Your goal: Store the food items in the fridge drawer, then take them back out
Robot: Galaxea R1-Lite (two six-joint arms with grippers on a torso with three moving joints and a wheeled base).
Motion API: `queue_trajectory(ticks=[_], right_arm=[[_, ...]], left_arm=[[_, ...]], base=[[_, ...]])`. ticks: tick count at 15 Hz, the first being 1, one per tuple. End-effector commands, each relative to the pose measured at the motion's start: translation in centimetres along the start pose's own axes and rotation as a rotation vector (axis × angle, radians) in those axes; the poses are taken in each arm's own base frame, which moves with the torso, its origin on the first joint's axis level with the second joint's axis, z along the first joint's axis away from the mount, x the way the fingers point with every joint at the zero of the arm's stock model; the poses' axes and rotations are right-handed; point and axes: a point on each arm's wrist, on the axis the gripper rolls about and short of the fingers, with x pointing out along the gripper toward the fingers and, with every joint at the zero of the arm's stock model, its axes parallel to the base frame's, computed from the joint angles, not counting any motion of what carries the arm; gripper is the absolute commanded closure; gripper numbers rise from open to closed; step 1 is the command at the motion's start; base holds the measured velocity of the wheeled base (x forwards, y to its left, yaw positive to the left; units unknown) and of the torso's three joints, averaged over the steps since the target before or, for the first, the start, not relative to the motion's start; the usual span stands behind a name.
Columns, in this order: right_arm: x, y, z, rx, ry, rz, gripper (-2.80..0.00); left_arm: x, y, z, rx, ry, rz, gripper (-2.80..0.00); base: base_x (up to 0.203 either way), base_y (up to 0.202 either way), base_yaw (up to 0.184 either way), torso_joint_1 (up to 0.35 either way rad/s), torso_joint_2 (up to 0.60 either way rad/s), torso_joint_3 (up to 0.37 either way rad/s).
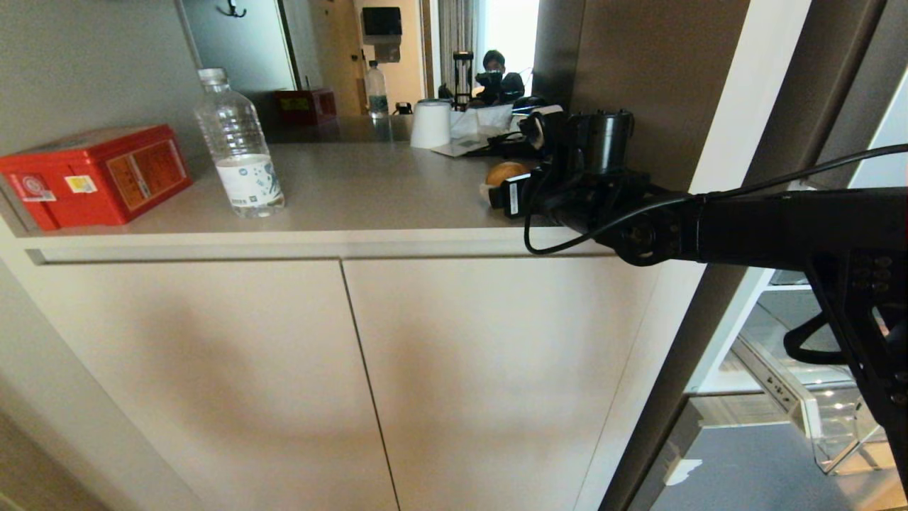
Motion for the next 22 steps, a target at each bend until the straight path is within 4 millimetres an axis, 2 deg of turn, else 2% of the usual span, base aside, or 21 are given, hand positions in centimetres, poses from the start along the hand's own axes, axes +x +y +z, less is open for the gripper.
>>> queue_trajectory(ticks=[1, 9, 15, 16, 22], right_arm=[[-0.3, -0.1, 0.5, 0.0, -0.013, -0.001, -2.8], [0.1, -0.1, -0.6, -0.004, 0.032, -0.01, -2.8], [0.3, -0.4, -0.7, -0.002, 0.03, -0.017, -2.8], [0.3, -0.5, -0.7, -0.001, 0.028, -0.02, 0.0], [0.2, -0.8, -0.4, 0.0, 0.02, -0.025, 0.0]], left_arm=[[0.1, 0.0, -0.3, 0.0, 0.01, 0.0, 0.0], [0.1, 0.0, -0.3, 0.0, 0.01, 0.0, 0.0], [0.1, 0.0, -0.3, 0.0, 0.01, 0.001, 0.0], [0.1, 0.0, -0.3, 0.0, 0.01, 0.0, 0.0], [0.1, 0.0, -0.3, 0.0, 0.01, 0.0, 0.0]], base=[[0.0, 0.0, 0.0, 0.0, 0.0, 0.0], [0.0, 0.0, 0.0, 0.0, 0.0, 0.0], [0.0, 0.0, 0.0, 0.0, 0.0, 0.0], [0.0, 0.0, 0.0, 0.0, 0.0, 0.0], [0.0, 0.0, 0.0, 0.0, 0.0, 0.0]])
